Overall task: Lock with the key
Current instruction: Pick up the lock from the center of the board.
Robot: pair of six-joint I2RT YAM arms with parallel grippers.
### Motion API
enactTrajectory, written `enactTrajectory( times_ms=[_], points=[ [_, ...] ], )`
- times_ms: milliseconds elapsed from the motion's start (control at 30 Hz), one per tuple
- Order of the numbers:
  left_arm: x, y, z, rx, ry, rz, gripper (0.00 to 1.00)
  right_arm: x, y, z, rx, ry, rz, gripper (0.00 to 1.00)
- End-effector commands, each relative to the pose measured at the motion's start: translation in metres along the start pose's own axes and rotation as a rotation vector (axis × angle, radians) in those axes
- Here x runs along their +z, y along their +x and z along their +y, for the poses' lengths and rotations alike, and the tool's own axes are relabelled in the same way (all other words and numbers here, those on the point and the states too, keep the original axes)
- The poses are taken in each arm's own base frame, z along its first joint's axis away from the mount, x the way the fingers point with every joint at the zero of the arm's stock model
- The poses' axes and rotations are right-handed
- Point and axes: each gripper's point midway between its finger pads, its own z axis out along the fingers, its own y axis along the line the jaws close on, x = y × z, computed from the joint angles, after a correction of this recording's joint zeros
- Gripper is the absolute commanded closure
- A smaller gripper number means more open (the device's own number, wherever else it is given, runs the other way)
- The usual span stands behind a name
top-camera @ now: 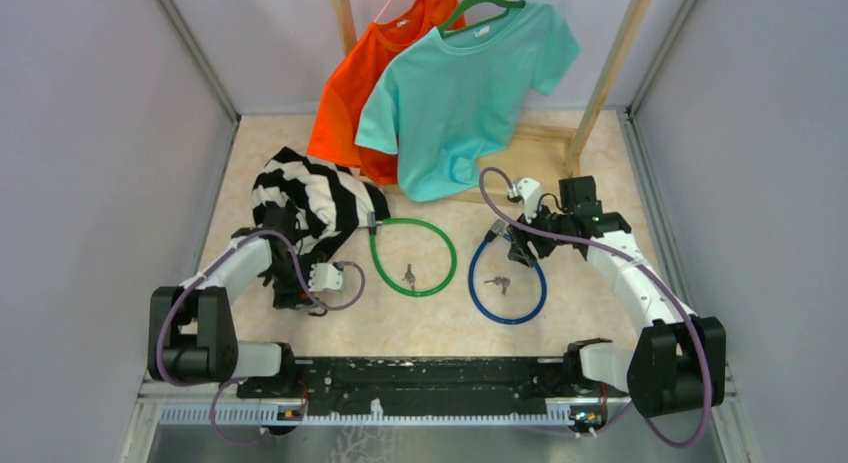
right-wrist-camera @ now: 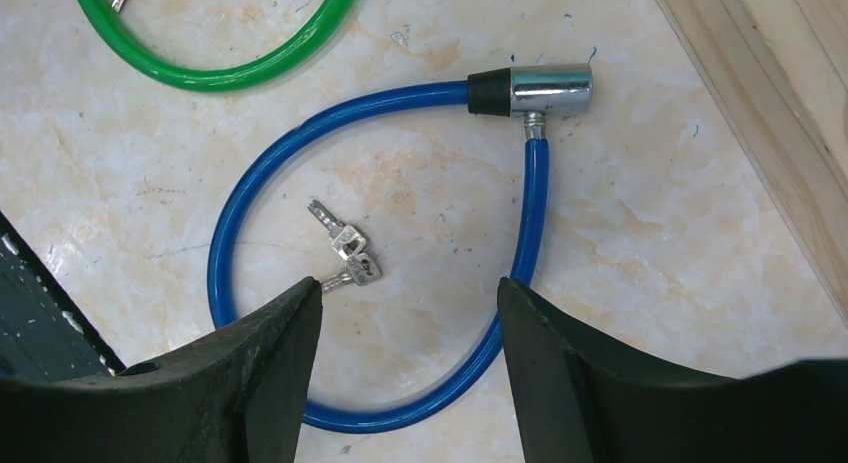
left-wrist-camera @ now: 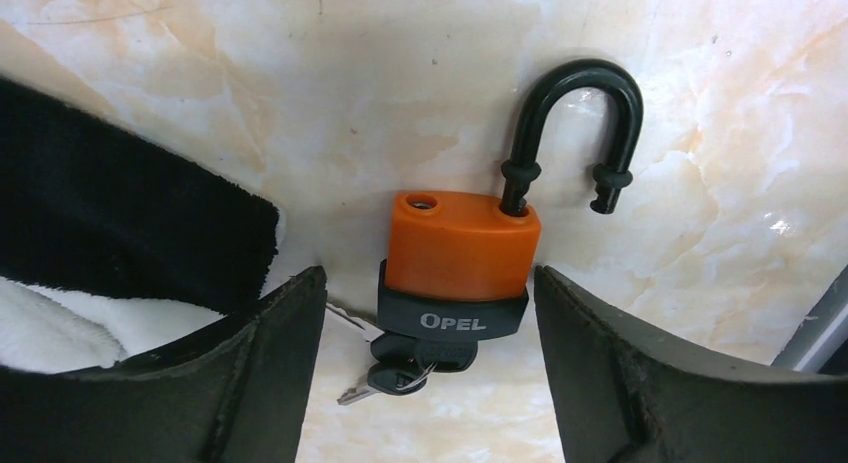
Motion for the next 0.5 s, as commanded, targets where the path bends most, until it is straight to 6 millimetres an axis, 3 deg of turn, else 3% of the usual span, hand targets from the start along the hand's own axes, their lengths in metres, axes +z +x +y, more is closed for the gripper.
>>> enactTrajectory(
  times_ms=[0,100,200,333,467],
  points=[
    [0.005,-0.004,-0.015,-0.004,0.045,-0.027,0.25,-0.007,-0.023,-0.007,-0.036,0.025,-0.049,0.36],
    [0.001,-0.010,-0.017,-0.012,0.043,-0.046,0.43,-0.014,-0.042,-0.012,-0.056,0.049,-0.096,0.36],
    [-0.015,-0.033,-0.010,-0.050,0.016,-0.130,0.62,-0.023,-0.065,-0.014,-0.083,0.064,-0.166,0.35],
    [-0.059,-0.088,0.010,-0.147,-0.030,-0.357,0.82,-0.038,-0.101,-0.009,-0.114,0.032,-0.260,0.34],
    [-0.114,-0.152,0.032,-0.223,-0.051,-0.643,0.95,-0.057,-0.138,0.017,-0.199,-0.102,-0.381,0.34]
  ],
)
